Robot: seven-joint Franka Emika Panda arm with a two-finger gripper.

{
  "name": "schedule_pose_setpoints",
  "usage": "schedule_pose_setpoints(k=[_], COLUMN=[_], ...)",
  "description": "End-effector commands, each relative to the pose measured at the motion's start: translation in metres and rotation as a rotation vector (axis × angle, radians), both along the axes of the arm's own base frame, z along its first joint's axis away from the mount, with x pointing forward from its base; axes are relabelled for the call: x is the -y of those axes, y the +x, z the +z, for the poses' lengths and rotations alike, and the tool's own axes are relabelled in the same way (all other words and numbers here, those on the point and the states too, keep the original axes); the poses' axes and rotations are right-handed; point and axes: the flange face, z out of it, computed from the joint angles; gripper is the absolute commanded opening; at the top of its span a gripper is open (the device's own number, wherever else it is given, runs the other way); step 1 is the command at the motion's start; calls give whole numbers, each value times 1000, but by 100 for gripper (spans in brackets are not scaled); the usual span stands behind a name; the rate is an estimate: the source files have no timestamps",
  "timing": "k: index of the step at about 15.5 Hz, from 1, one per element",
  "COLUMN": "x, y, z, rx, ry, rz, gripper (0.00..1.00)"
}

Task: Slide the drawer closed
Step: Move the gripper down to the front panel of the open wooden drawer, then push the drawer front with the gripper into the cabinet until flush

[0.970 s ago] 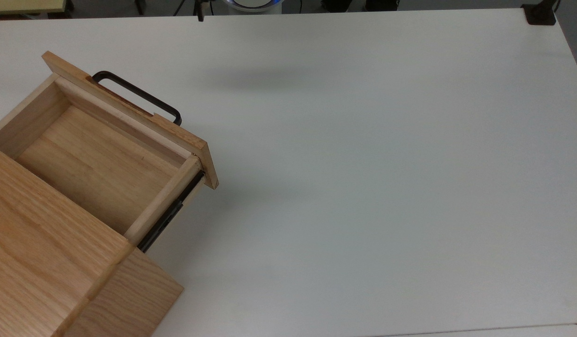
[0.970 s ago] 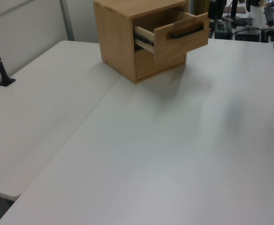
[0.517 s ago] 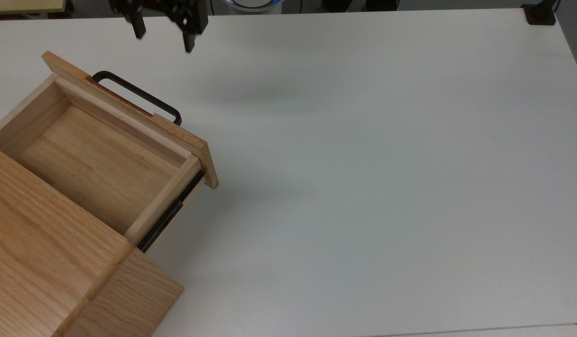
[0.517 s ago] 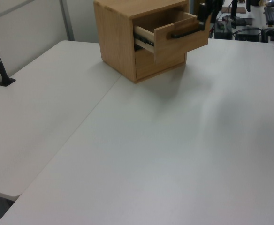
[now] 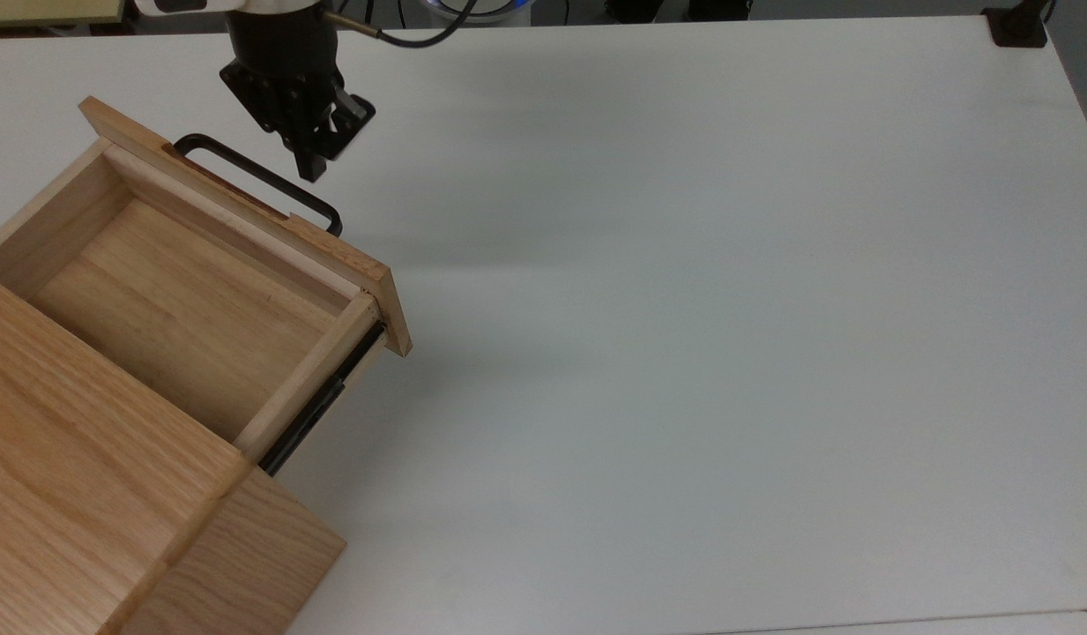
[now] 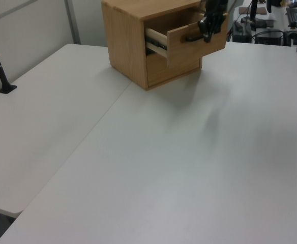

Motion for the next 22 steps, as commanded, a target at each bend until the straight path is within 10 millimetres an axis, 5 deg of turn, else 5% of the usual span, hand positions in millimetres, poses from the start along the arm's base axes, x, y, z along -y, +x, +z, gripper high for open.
schedule_pose_setpoints(k=[1, 4, 15, 22], x=[-2, 3, 62, 75], y=[11, 20, 72, 91], z=[-2, -17, -8, -23], rx=[60, 59, 245, 370], ry=[-9, -26, -80, -120], rz=[-102, -127, -265, -331], gripper=[0, 0, 0, 0])
